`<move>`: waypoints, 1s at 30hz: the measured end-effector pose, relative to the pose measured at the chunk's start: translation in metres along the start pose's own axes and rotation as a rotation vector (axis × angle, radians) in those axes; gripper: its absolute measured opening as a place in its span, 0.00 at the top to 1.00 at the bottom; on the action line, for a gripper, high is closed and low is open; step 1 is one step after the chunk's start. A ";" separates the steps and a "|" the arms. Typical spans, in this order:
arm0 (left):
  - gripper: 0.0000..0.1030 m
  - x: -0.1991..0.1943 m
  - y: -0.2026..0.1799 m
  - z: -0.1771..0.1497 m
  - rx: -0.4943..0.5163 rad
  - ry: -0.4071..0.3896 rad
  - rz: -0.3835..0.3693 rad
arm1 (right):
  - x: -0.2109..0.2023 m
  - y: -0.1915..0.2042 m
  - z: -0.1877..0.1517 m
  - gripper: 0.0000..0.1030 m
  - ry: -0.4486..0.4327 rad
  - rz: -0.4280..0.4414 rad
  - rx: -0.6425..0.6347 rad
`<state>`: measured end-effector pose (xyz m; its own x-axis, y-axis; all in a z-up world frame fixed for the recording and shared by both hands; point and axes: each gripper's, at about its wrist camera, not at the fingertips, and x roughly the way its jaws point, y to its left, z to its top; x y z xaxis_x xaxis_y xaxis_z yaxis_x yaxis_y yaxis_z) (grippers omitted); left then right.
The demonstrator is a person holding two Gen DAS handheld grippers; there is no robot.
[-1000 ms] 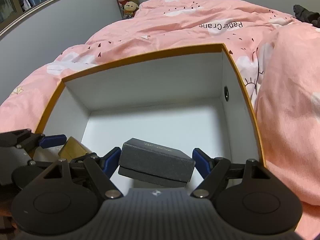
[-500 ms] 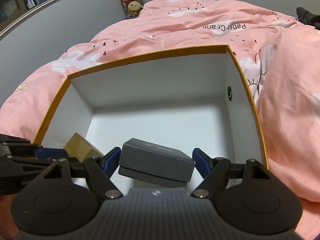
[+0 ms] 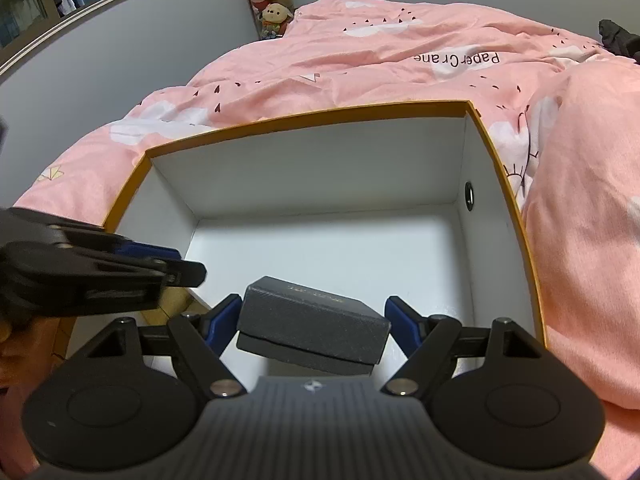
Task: Organize objects
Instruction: 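Lower the gold box into the orange box and open the left gripper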
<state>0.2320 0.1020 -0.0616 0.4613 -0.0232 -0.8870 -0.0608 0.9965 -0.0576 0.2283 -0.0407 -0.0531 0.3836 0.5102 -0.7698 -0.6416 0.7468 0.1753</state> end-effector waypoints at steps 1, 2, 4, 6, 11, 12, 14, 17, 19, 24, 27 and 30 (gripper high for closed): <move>0.78 0.004 0.000 0.001 0.009 0.022 0.004 | 0.000 0.000 0.000 0.24 0.000 0.000 0.000; 0.78 0.005 -0.001 0.000 0.019 0.032 0.007 | 0.000 0.000 0.000 0.24 -0.001 0.000 0.001; 0.78 0.003 -0.002 -0.004 0.035 0.054 0.015 | -0.001 -0.002 0.000 0.24 -0.003 -0.001 0.005; 0.78 0.001 0.000 -0.010 0.024 0.080 -0.009 | -0.002 -0.003 0.000 0.24 -0.006 -0.002 0.009; 0.81 -0.009 0.006 -0.026 -0.005 0.116 -0.048 | -0.001 0.000 0.000 0.24 -0.005 0.019 -0.001; 0.81 -0.013 0.007 -0.029 -0.013 0.116 -0.061 | 0.000 0.001 0.001 0.24 0.001 0.027 -0.006; 0.81 -0.021 0.010 -0.033 -0.039 0.097 -0.085 | 0.001 0.004 0.000 0.24 0.020 0.047 -0.017; 0.81 -0.039 0.015 -0.038 -0.080 0.014 -0.067 | 0.005 0.010 0.000 0.24 0.046 0.067 -0.032; 0.81 -0.054 0.021 -0.041 -0.122 -0.041 -0.051 | 0.010 0.015 0.000 0.24 0.055 0.062 -0.048; 0.81 -0.084 0.035 -0.050 -0.226 -0.164 0.002 | 0.024 0.033 0.008 0.24 0.042 0.017 -0.087; 0.81 -0.091 0.043 -0.052 -0.270 -0.199 0.039 | 0.035 0.045 0.012 0.24 0.044 -0.030 -0.123; 0.81 -0.086 0.051 -0.049 -0.295 -0.184 0.037 | 0.041 0.051 0.010 0.24 0.075 -0.036 -0.155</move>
<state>0.1462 0.1512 -0.0104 0.6044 0.0543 -0.7949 -0.3214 0.9295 -0.1808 0.2179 0.0227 -0.0696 0.3612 0.4468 -0.8184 -0.7253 0.6862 0.0545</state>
